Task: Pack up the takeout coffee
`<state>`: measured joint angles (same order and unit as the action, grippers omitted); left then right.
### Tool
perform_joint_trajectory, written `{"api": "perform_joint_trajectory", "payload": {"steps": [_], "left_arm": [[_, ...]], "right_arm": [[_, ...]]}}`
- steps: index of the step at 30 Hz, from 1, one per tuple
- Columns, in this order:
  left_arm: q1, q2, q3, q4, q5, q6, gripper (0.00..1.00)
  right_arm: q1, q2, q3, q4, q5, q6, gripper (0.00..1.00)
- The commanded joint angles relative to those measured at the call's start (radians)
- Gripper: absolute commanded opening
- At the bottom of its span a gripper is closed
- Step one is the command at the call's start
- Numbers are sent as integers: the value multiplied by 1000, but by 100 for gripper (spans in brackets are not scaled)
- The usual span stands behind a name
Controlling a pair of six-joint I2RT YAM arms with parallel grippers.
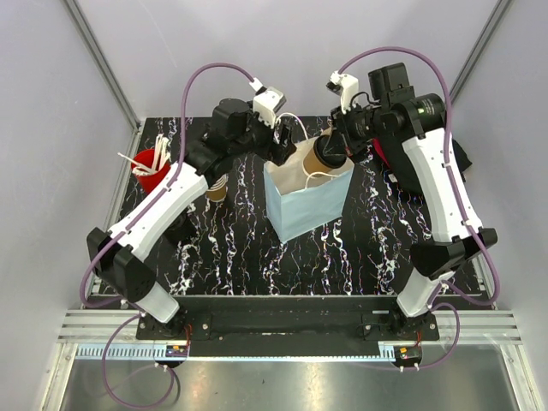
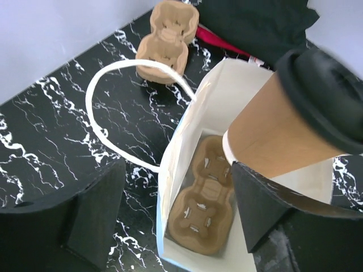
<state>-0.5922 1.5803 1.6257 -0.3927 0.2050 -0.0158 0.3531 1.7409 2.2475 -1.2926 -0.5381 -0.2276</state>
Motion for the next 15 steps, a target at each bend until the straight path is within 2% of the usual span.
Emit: {"api": "perform_joint_trajectory", "payload": {"steps": [1, 3, 15], "left_arm": [[15, -77, -1, 57, -10, 43, 93], [23, -95, -12, 55, -16, 60, 99], [161, -246, -161, 86, 7, 109, 99]], "right_arm": [[20, 26, -17, -20, 36, -9, 0], [24, 42, -20, -22, 53, -10, 0], [69, 94, -32, -20, 157, -13, 0]]}}
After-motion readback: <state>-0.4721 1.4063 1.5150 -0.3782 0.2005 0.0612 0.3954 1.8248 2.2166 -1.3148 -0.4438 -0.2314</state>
